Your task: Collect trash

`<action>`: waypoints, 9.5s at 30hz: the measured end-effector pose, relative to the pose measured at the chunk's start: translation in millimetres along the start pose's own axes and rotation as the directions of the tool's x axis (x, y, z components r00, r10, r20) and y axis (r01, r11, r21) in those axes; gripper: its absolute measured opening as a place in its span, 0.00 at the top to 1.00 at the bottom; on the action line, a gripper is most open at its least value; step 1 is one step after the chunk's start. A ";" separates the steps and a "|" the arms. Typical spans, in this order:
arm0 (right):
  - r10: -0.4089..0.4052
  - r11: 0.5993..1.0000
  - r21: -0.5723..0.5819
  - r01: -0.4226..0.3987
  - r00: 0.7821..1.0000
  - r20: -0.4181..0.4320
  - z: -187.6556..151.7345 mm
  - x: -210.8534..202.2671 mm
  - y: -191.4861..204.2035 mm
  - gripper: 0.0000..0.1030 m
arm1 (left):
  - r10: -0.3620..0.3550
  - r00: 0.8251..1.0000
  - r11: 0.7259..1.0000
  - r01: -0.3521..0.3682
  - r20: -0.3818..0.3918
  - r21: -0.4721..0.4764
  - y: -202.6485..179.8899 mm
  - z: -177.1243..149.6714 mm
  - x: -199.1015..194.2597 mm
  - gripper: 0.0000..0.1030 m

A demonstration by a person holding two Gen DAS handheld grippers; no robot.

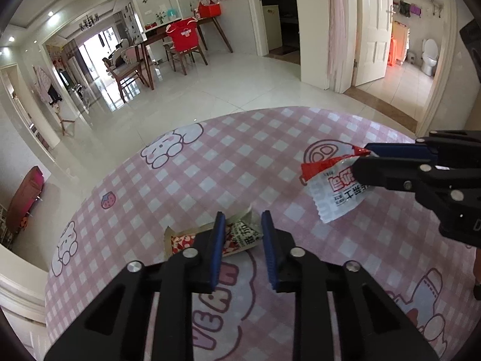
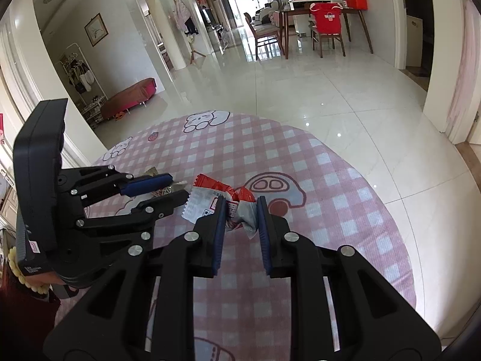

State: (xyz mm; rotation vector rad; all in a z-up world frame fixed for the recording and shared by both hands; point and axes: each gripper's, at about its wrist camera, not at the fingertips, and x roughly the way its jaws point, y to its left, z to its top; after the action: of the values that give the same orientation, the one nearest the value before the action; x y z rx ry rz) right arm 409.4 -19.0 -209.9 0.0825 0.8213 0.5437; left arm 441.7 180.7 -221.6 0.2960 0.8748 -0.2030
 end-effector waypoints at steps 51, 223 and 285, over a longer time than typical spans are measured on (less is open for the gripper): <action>-0.400 0.803 0.542 0.248 0.898 0.181 -244.6 -310.1 -263.4 0.81 | -0.471 0.879 0.878 0.475 -0.077 0.053 -447.0 20.9 -35.6 0.32; -0.324 0.939 0.101 0.328 0.754 0.571 -252.0 -483.4 54.0 0.13 | 0.167 0.829 0.981 -0.083 0.534 -0.178 -290.4 -118.2 -438.8 0.06; -0.314 0.944 0.097 0.316 0.766 0.560 -256.2 -457.1 66.1 0.12 | 0.172 0.833 0.978 -0.081 0.525 -0.191 -287.3 -127.5 -425.1 0.06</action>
State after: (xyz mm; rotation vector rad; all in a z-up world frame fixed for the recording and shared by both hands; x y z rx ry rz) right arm -54.9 -221.2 -59.7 0.0952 0.2297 0.1737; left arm -1.0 -23.6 -17.2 0.1300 0.3018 -0.0809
